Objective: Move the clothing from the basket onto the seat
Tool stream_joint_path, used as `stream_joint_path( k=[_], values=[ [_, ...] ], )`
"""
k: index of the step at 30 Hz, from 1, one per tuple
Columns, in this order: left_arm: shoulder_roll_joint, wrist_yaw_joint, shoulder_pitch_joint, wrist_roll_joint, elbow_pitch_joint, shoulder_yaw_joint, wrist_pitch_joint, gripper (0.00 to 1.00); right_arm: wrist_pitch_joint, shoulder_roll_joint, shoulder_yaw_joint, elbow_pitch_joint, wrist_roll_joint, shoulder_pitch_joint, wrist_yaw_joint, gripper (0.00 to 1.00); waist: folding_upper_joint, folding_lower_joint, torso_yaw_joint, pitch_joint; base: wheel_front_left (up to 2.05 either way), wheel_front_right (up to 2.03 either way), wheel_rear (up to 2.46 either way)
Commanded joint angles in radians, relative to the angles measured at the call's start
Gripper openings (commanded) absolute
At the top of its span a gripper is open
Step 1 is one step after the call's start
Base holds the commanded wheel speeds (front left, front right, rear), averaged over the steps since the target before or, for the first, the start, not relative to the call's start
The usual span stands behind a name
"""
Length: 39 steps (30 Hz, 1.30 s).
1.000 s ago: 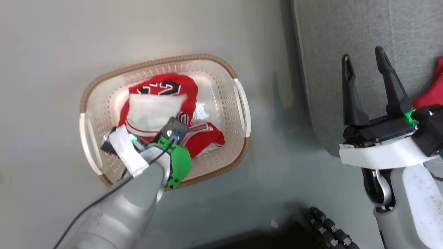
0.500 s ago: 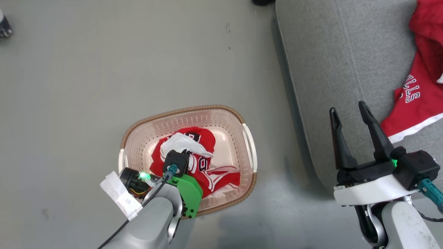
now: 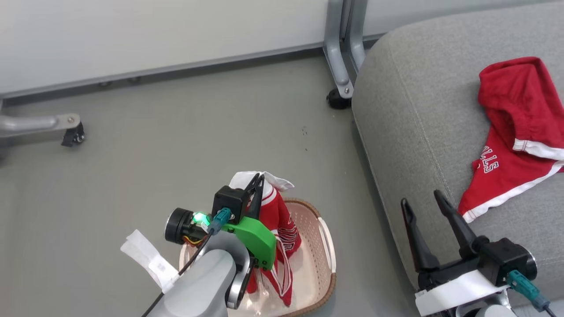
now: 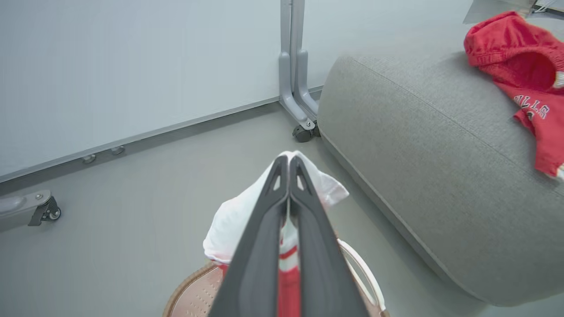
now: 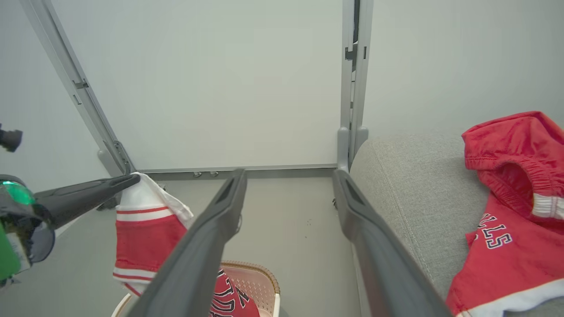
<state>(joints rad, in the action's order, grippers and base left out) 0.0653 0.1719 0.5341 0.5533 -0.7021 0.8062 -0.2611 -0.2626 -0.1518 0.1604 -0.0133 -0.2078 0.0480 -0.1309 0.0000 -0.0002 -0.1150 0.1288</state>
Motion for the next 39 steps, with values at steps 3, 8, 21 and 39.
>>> stream_joint_path(
  k=[3,8,21,39],
  values=[
    [0.024,0.017,-0.012,-0.018,0.086,-0.014,-0.005,0.00,-0.003,0.000,0.018,0.009,0.001,0.030,0.000,1.00,0.0000,0.0002,-0.002,-0.123,0.00,0.00,0.00],
    [0.045,0.038,0.024,-0.039,0.209,-0.024,-0.006,0.00,-0.003,0.003,0.035,0.016,-0.007,0.032,0.000,1.00,0.0000,0.0002,-0.013,-0.136,0.00,0.00,0.00],
    [0.064,0.073,0.098,-0.080,0.442,-0.011,0.031,0.00,-0.003,-0.004,0.086,0.032,-0.020,0.022,0.000,1.00,0.0000,0.0002,-0.023,-0.144,0.00,0.00,0.00],
    [0.067,0.091,0.077,-0.101,0.637,0.060,0.118,0.00,-0.003,-0.007,0.185,0.091,0.008,-0.069,0.000,1.00,0.0000,0.0002,-0.010,-0.142,0.00,0.00,0.00]
  ],
)
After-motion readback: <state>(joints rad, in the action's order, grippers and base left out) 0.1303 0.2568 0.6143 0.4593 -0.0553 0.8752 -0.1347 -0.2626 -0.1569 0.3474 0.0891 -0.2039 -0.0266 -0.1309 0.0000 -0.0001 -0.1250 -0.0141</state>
